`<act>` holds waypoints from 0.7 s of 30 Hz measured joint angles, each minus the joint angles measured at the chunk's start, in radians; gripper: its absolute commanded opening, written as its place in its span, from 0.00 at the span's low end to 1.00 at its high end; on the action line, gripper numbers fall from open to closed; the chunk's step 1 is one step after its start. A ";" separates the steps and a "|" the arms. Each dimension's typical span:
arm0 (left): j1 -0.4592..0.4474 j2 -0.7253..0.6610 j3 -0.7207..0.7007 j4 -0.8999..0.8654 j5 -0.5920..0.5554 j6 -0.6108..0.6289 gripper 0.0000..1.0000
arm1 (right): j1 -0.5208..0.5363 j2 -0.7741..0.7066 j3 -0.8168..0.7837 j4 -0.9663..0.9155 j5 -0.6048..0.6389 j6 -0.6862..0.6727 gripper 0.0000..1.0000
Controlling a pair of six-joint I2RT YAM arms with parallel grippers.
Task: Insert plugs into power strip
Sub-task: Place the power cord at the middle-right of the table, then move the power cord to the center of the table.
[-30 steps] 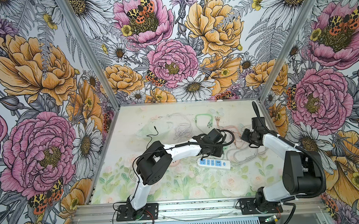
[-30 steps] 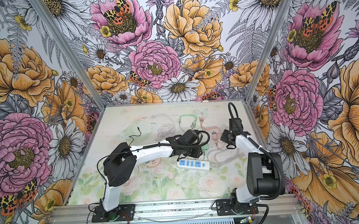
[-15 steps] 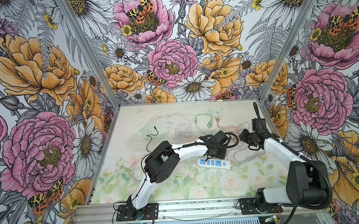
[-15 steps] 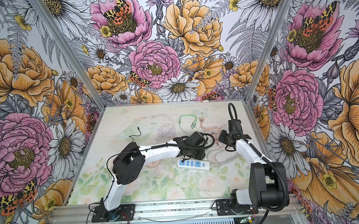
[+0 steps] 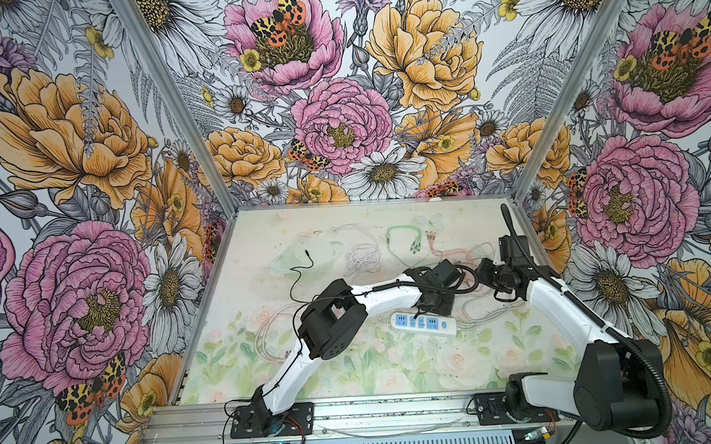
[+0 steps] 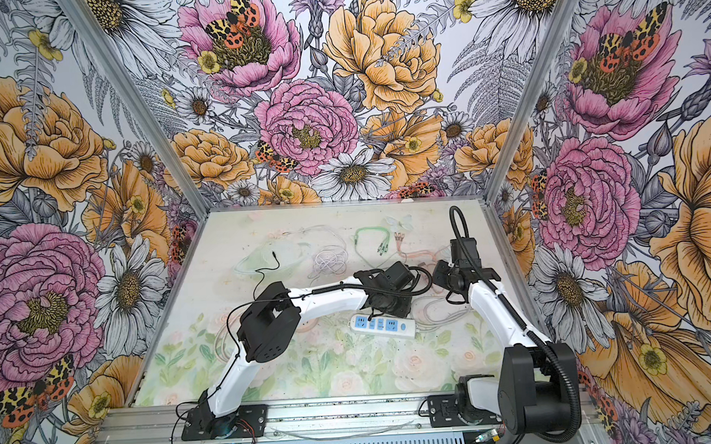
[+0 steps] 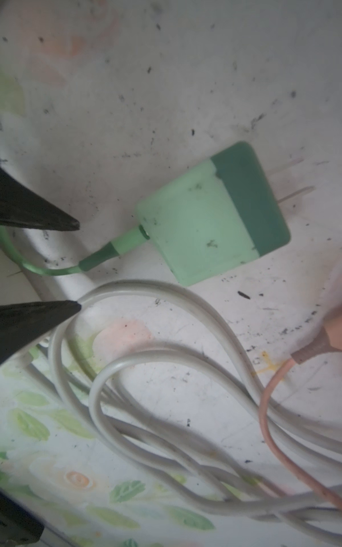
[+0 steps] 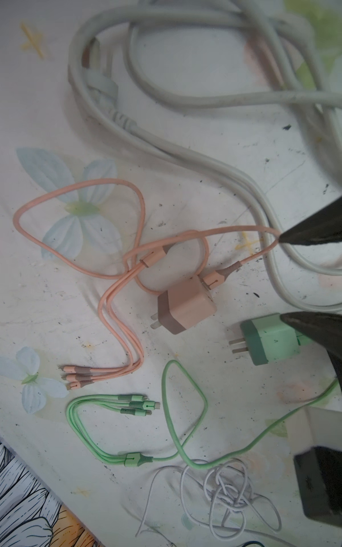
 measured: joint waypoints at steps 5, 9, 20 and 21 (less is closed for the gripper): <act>-0.003 0.014 0.024 -0.018 -0.022 0.012 0.41 | 0.017 -0.044 0.054 -0.050 0.039 -0.019 0.41; -0.002 0.014 0.024 -0.027 -0.034 0.032 0.40 | 0.030 -0.078 0.070 -0.086 0.057 -0.030 0.41; 0.056 -0.074 -0.114 -0.022 -0.085 0.104 0.40 | 0.030 -0.105 0.095 -0.140 0.073 -0.048 0.41; 0.071 -0.087 -0.131 -0.029 -0.093 0.111 0.40 | 0.030 -0.105 0.097 -0.141 0.073 -0.048 0.41</act>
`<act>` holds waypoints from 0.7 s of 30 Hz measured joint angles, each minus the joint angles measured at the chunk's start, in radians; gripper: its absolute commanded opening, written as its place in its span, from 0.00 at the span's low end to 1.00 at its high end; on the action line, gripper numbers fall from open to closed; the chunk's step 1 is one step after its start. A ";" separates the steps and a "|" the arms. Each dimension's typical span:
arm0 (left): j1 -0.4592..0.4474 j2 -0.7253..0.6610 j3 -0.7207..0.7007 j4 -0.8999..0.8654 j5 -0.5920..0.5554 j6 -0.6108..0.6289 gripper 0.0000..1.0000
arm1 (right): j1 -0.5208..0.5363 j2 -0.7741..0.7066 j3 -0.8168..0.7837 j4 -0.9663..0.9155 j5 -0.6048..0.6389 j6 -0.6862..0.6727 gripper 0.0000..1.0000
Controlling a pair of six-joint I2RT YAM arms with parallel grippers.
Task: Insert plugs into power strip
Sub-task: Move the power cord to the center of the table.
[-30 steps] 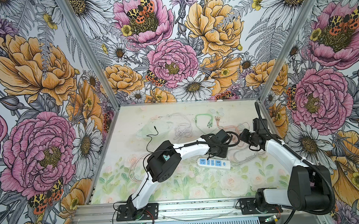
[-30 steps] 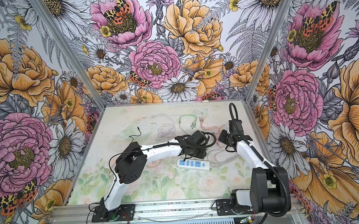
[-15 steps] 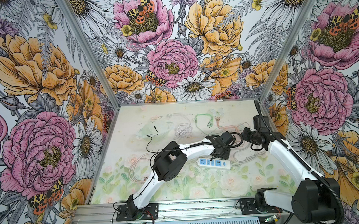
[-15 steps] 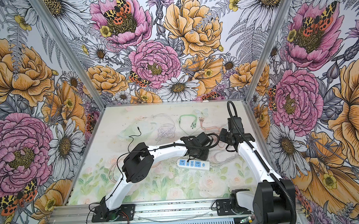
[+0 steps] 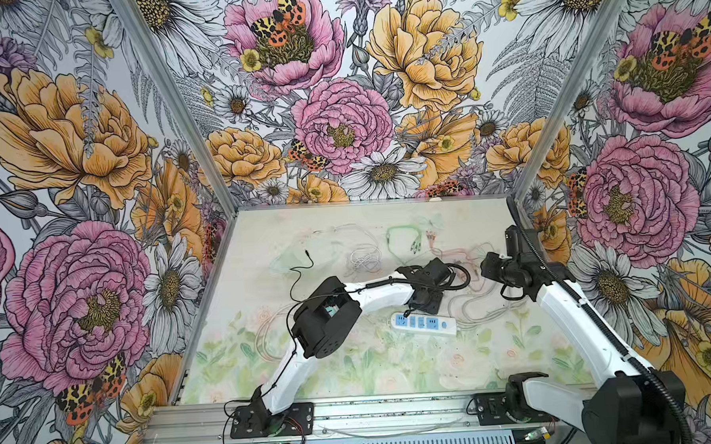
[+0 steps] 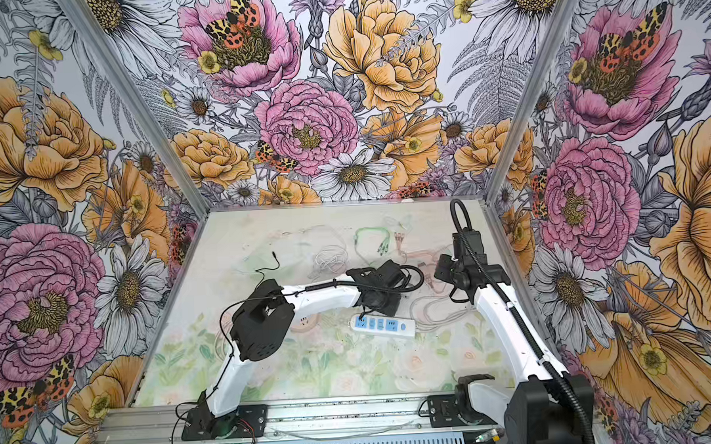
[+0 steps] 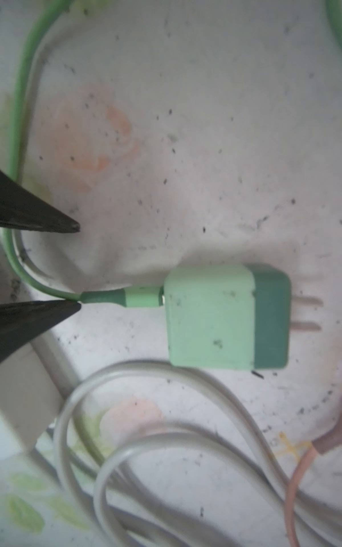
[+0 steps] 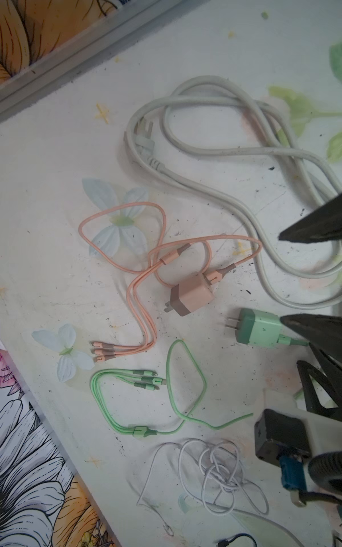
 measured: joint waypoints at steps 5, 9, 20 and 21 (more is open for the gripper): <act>0.081 -0.040 -0.050 -0.032 -0.030 0.042 0.39 | 0.000 -0.001 0.012 -0.016 -0.005 -0.002 0.41; 0.137 -0.051 -0.059 -0.056 -0.047 0.076 0.39 | 0.000 -0.005 0.019 -0.022 -0.028 -0.013 0.40; 0.120 -0.101 -0.017 -0.074 -0.021 0.180 0.42 | 0.032 0.002 0.019 -0.026 -0.091 -0.060 0.37; 0.108 -0.122 -0.017 -0.075 -0.018 0.181 0.43 | 0.036 0.008 0.019 -0.026 -0.091 -0.060 0.37</act>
